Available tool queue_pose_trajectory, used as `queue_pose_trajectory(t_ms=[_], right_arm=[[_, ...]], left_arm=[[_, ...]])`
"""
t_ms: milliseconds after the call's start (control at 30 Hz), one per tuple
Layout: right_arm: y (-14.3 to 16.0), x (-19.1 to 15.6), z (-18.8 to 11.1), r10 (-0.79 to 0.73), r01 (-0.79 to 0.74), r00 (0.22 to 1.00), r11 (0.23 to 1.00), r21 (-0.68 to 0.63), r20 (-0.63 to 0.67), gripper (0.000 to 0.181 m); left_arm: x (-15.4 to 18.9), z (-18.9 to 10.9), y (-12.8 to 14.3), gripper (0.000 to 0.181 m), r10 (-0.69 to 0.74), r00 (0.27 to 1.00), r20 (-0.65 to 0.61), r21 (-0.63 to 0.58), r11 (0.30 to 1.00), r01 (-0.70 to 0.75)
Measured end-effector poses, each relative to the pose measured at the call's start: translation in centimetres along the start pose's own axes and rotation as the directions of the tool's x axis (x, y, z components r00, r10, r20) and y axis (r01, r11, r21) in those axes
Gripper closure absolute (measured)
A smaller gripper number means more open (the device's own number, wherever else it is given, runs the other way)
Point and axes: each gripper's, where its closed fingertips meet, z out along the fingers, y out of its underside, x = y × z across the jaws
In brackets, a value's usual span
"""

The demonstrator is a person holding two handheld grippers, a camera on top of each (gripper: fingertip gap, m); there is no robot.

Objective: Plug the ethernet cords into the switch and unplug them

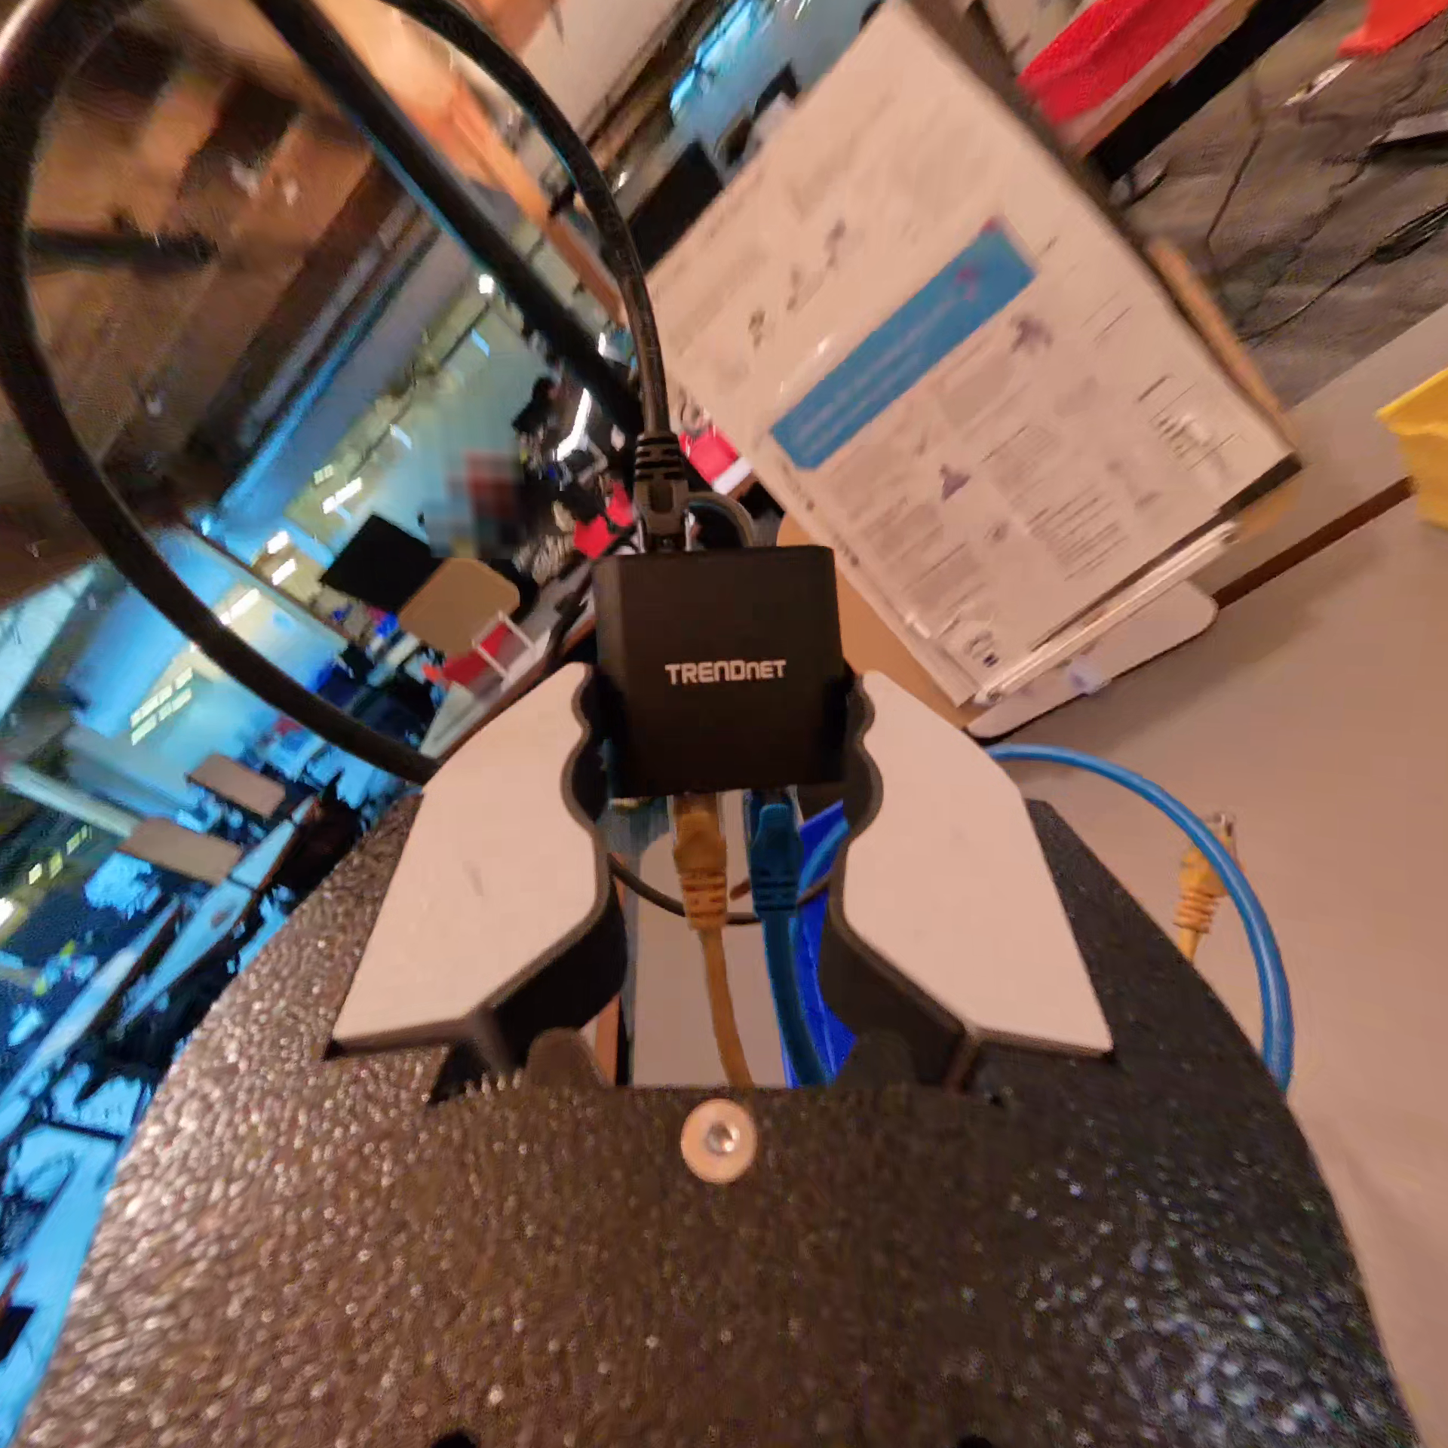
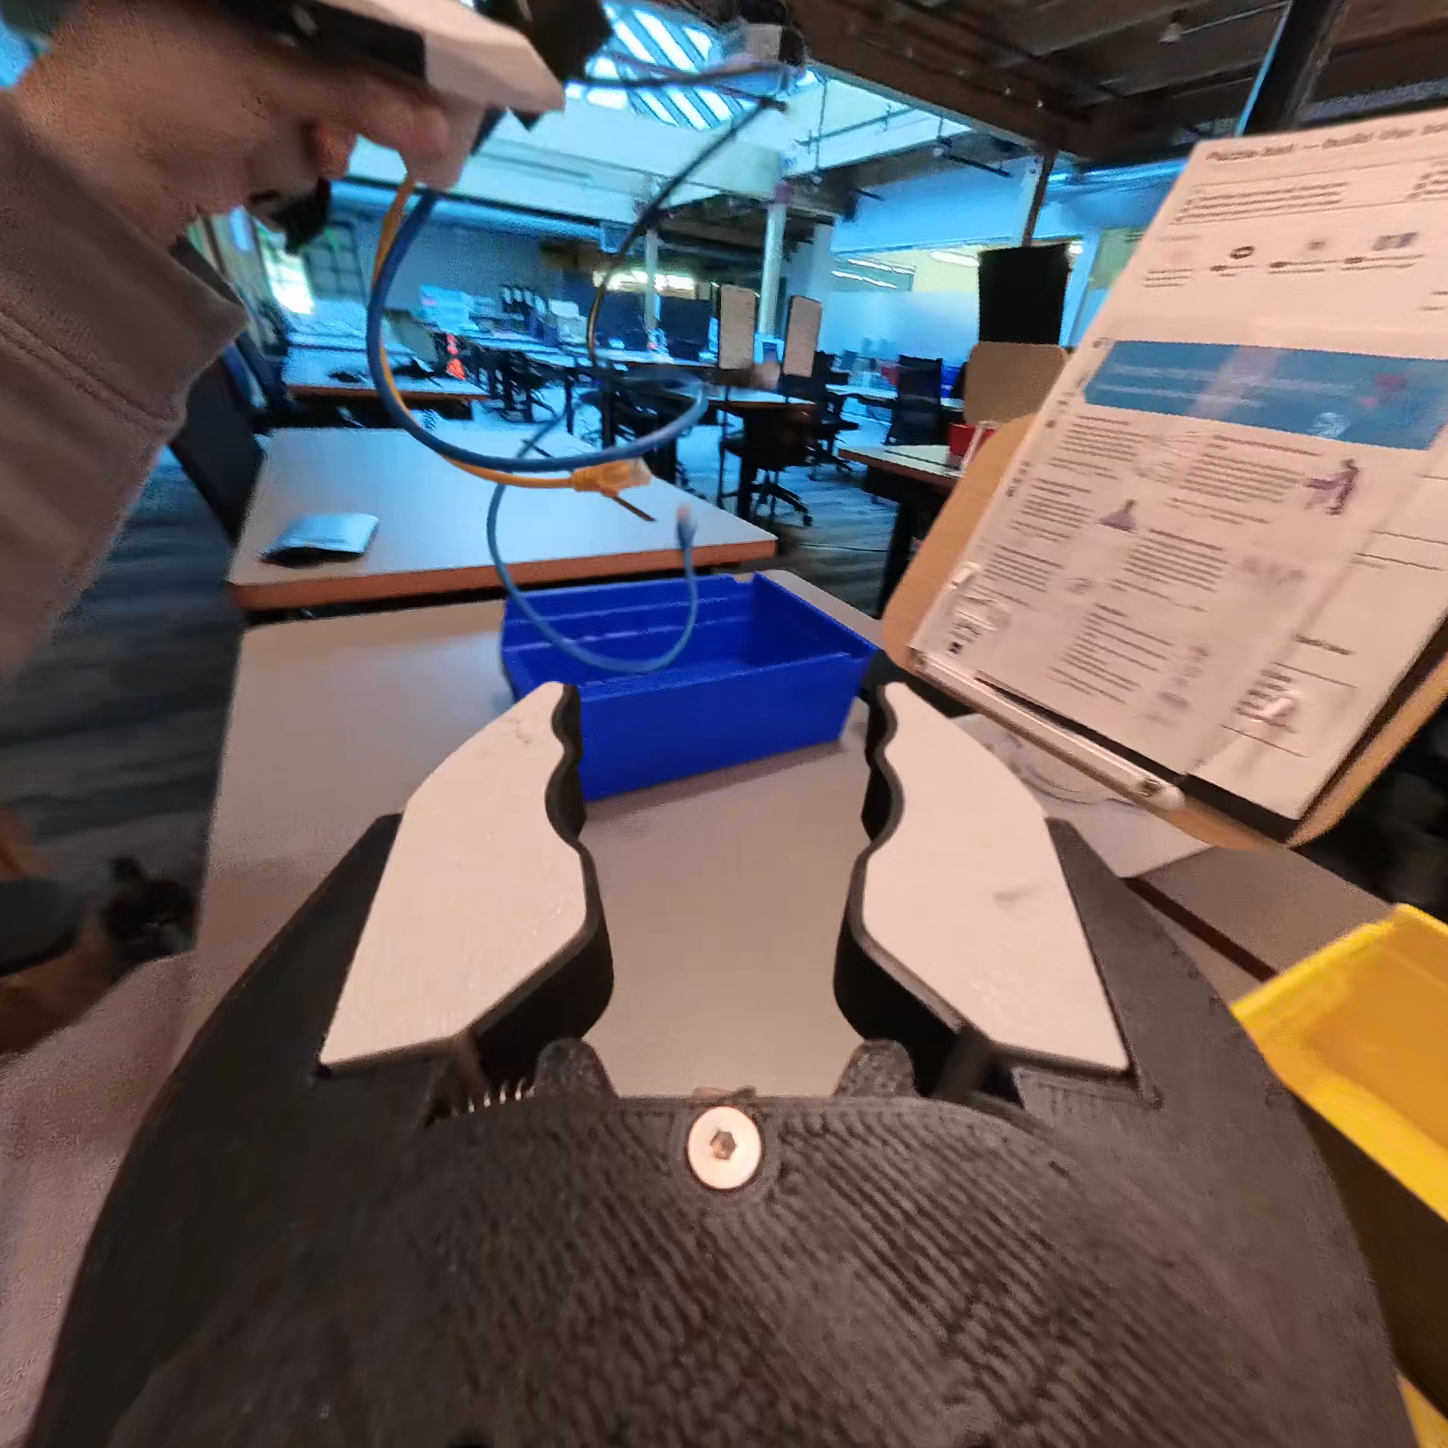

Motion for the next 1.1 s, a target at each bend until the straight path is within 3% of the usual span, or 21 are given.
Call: queue_pose_trajectory(t_ms=[100,233,333,400,467,567,633,733,800,900,1000,1100], right_arm=[[-2.2,-3.0,-0.5,0.067,-0.072,0.996,0.995,0.07,0.067,0.112],[-4.6,-6.7,-1.6,0.075,-0.09,0.991,0.986,0.142,0.109,0.116],[-3.6,-7.0,-1.2,0.149,-0.156,0.987,0.98,0.122,0.066,0.107],[-1.8,-6.5,-0.3,0.276,-0.282,0.959,0.954,0.1,0.067,0.1],[1.1,-6.6,1.0,0.369,-0.375,0.922,0.927,0.024,0.118,0.111],[5.4,-6.1,2.6,0.487,-0.482,0.866,0.873,-0.066,0.116,0.109],[6.7,-6.7,3.1,0.551,-0.545,0.815,0.834,-0.085,0.179,0.117],[8.3,-8.3,4.0,0.622,-0.603,0.731,0.781,-0.16,0.28,0.154],[8.6,-8.4,4.5,0.67,-0.66,0.674,0.736,-0.153,0.313,0.155],[8.3,-8.8,4.9,0.772,-0.789,0.5,0.593,-0.161,0.394,0.157],[7.7,-8.6,5.1,0.845,-0.902,0.301,0.403,-0.157,0.442,0.158],[7.7,-8.3,5.3,0.872,-0.945,0.207,0.295,-0.14,0.444,0.157]], left_arm=[[2.6,-3.6,-4.0,0.123,0.048,0.99,-0.135,0.07,0.997,-0.039],[8.2,-5.5,-4.5,0.123,0.111,0.947,-0.3,0.109,0.991,-0.081],[15.0,-5.9,-2.5,0.122,0.134,0.87,-0.474,0.142,0.987,-0.075],[19.8,-5.5,-0.2,0.122,0.149,0.818,-0.556,0.162,0.984,-0.07],[24.0,-5.0,2.4,0.122,0.159,0.778,-0.608,0.172,0.983,-0.066],[28.6,-5.5,4.9,0.122,0.196,0.74,-0.644,0.233,0.971,-0.055],[30.7,-5.9,6.3,0.122,0.227,0.716,-0.66,0.259,0.964,-0.066],[32.3,-6.4,7.2,0.122,0.245,0.689,-0.682,0.296,0.954,-0.047],[32.3,-6.3,7.8,0.122,0.253,0.686,-0.683,0.3,0.952,-0.053],[31.8,-6.7,7.9,0.122,0.306,0.668,-0.678,0.401,0.916,-0.013],[31.2,-7.3,7.8,0.121,0.215,0.659,-0.721,0.391,0.911,0.131],[30.6,-7.2,8.1,0.116,0.135,0.684,-0.717,0.355,0.915,0.191]])
